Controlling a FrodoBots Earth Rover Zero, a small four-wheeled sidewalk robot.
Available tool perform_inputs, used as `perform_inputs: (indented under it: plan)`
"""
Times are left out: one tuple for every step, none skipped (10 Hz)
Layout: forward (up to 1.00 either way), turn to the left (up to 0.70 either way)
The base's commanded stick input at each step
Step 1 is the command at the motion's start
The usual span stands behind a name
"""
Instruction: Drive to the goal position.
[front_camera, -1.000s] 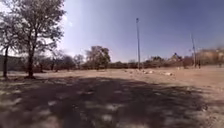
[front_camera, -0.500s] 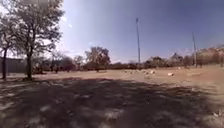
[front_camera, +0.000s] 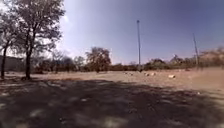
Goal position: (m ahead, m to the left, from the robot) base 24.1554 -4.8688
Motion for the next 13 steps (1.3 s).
perform_inputs:
  plan:
    - [0.5, 0.0]
    - [0.5, 0.0]
    - [0.5, 0.0]
    - [0.5, 0.0]
    - [0.5, 0.0]
    - [0.5, 0.0]
    - [0.5, 0.0]
    - [0.5, 0.0]
    - [0.5, 0.0]
    - [0.5, 0.0]
    - [0.5, 0.0]
    - [0.5, 0.0]
    - [0.5, 0.0]
